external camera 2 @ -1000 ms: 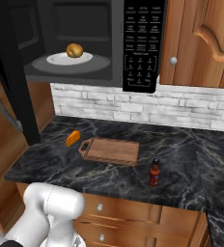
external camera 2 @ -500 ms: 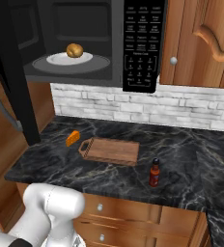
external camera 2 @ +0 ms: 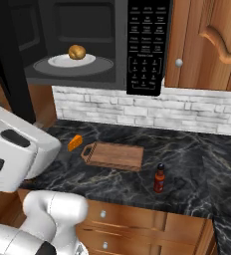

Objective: Retrieve the reheated potato from the microwave, then place the potato, cheese, and condiment on the cutting board.

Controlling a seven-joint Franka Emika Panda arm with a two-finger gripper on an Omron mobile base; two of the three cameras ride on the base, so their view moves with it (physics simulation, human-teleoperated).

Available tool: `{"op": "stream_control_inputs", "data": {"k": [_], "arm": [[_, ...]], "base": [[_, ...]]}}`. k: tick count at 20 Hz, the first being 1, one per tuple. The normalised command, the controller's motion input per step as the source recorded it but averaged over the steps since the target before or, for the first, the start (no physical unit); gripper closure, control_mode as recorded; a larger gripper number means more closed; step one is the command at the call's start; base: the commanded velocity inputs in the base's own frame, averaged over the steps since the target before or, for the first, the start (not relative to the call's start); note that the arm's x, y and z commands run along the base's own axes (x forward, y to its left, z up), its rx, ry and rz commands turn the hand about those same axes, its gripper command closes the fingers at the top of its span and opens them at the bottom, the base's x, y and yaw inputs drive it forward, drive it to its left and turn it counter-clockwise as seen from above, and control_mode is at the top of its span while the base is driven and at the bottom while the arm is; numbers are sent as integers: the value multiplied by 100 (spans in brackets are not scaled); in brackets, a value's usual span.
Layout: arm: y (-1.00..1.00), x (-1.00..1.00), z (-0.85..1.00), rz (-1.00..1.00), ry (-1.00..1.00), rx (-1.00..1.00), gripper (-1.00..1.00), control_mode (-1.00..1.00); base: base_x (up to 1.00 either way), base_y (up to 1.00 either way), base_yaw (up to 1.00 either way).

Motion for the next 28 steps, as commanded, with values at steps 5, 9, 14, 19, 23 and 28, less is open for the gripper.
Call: {"op": "stream_control_inputs", "data": {"k": [5, 9, 14, 19, 23, 28], "arm": [[-90, 46, -3, 20, 0, 49, -100, -100], [-28, 100, -10, 22, 6, 43, -100, -100], [0, 100, -20, 23, 11, 36, -100, -100], [2, 100, -38, 27, 13, 28, -100, -100], [14, 98, -42, 31, 7, 21, -100, -100], [33, 61, -35, 32, 0, 13, -100, -100]], "base": [[0, 0, 0], [0, 0, 0], [0, 0, 0], [0, 0, 0], [0, 0, 0], [0, 0, 0]]}}
